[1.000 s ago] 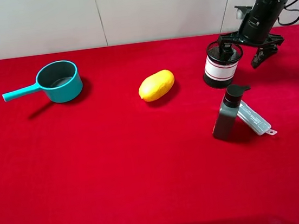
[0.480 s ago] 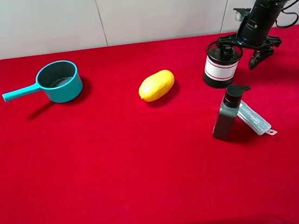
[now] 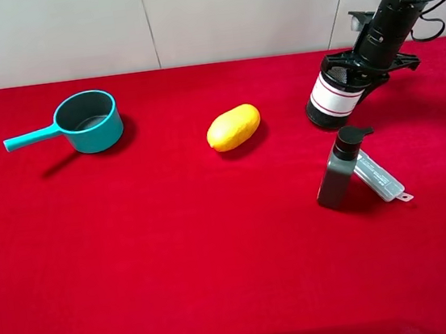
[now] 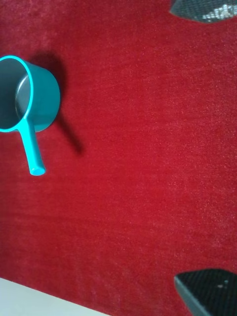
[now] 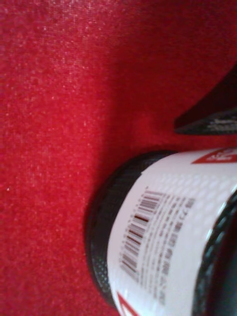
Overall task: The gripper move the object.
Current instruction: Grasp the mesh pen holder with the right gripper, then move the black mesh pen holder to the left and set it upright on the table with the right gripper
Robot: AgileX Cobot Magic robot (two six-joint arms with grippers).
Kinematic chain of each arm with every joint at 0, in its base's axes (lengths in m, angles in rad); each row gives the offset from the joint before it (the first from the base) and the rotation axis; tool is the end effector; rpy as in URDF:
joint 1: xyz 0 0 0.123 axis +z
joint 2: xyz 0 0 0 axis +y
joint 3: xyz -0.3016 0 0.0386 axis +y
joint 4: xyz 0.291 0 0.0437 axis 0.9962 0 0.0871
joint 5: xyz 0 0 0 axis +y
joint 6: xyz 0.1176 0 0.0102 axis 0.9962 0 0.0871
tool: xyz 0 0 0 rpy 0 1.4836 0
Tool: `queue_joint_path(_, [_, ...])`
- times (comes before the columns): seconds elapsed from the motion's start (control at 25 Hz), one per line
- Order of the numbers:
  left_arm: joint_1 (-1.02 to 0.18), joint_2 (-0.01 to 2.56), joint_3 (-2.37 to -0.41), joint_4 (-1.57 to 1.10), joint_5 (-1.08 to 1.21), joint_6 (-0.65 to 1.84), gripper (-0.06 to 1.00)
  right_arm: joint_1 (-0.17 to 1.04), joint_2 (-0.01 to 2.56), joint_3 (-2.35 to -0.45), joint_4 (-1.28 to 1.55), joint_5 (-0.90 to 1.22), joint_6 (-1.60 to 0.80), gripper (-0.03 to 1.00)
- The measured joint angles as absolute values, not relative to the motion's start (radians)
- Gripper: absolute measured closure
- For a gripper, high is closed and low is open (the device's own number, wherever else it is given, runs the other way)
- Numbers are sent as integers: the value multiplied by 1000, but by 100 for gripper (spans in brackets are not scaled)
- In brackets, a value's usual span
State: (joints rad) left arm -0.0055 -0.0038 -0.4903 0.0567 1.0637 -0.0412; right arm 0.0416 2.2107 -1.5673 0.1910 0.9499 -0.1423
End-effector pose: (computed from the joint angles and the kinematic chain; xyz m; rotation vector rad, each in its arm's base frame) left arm 0.0382 0.0056 0.2822 -0.0392 2.0517 0.0390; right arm 0.4774 0.0381 0.0860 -0.1187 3.0577 0.2383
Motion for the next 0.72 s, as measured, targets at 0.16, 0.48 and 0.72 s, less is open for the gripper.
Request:
queue_joint_path(0.16, [-5,-4,-490,57,1064,-41,-5,42,2211,-1567,191,949,-142,88])
queue_joint_path(0.48, [-5,-4,-490,57,1064,-41,-5,42,2204,-1569,190,958,-142,88])
queue_joint_path(0.72, [-5,-4,-490,57,1064,-41,-5,42,2138,-1626,190,1027,-131,88])
